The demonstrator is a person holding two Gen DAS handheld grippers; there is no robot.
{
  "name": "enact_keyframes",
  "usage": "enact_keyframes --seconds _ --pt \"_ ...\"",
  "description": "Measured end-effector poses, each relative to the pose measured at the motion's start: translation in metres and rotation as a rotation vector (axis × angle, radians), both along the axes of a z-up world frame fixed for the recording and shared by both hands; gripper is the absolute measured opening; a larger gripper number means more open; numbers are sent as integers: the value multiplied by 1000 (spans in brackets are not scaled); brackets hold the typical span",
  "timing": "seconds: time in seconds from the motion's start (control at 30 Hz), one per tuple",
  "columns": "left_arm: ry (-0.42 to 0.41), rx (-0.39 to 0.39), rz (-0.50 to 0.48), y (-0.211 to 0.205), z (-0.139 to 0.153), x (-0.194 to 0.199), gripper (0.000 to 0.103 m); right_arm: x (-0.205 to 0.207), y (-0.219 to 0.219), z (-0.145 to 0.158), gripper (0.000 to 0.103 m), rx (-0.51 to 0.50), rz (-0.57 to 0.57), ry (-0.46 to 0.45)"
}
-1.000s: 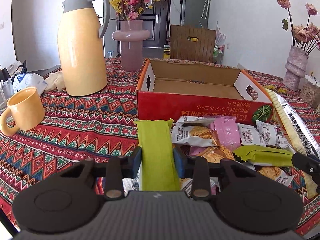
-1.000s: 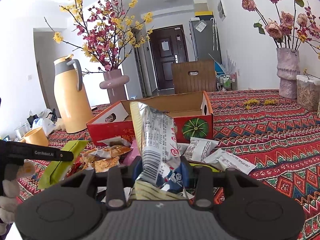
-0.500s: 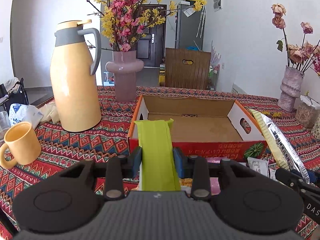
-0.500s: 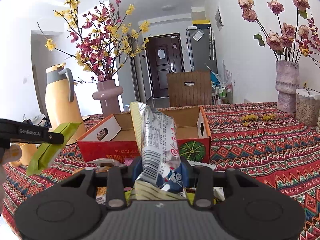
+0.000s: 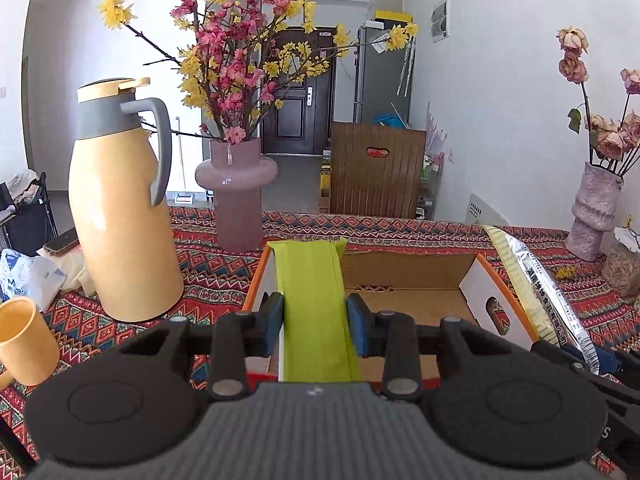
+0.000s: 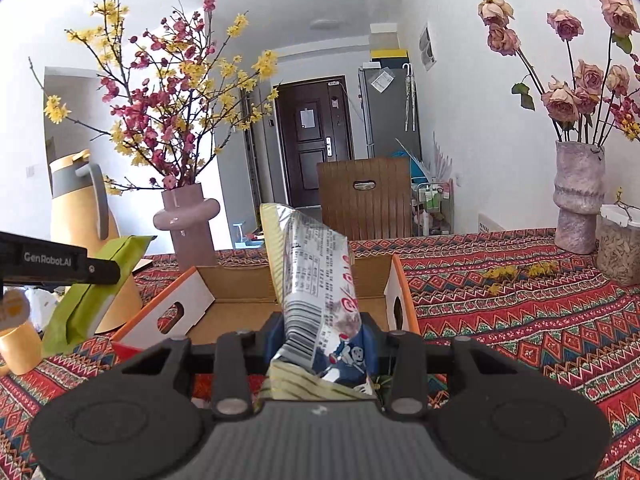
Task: Organize snacks
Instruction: 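Carry both packets over the box and open both tools to drop them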
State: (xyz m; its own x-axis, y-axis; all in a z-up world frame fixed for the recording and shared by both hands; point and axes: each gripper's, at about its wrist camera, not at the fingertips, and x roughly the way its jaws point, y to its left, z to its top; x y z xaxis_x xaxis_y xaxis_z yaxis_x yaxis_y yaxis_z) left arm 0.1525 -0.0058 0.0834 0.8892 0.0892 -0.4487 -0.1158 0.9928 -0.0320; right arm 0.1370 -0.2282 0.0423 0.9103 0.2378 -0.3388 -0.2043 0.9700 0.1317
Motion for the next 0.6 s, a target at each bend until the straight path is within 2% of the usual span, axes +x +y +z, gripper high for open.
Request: enact_keyframes --seconds 0.33,0.6 --pt "43 14 47 8 -13 61 35 67 16 4 38 -26 -32 49" --pt "79 13 58 15 -42 97 35 104 24 -25 38 -27 -66 115"
